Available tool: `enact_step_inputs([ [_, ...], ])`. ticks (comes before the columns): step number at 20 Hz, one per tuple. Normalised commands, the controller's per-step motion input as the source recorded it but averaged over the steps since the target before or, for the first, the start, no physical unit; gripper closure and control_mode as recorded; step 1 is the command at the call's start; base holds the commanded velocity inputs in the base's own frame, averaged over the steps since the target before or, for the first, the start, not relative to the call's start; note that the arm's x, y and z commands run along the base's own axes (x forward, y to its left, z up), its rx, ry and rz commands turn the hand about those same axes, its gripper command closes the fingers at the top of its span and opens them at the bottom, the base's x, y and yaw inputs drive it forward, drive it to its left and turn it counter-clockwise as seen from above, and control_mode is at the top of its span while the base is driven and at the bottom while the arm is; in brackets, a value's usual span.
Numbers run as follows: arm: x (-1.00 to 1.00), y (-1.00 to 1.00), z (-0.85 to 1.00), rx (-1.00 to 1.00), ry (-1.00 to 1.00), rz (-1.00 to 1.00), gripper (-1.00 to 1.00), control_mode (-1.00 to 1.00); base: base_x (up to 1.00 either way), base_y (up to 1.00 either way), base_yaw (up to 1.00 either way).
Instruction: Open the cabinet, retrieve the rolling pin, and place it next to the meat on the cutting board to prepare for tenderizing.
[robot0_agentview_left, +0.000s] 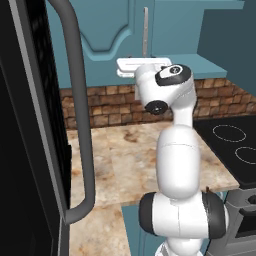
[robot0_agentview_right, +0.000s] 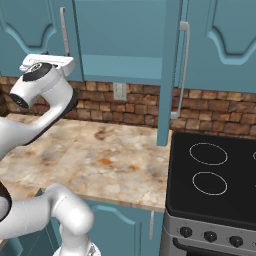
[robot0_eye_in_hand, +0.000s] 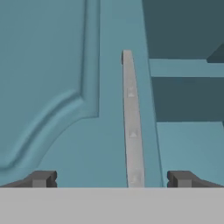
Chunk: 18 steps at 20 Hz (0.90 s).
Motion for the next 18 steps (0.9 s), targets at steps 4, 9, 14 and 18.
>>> enact_step_inputs([
  [4,0.2,-0.23,0.0,0.01,0.0,0.0,-1.0,-1.0,0.0,0.0,0.0],
  [9,0.24,-0.16,0.0,0.0,0.0,0.0,-1.0,-1.0,0.0,0.0,0.0],
  [14,0.31,-0.01,0.0,0.0,0.0,0.0,-1.0,-1.0,0.0,0.0,0.0],
  [18,0.29,0.0,0.0,0.0,0.0,0.0,-1.0,-1.0,0.0,0.0,0.0],
])
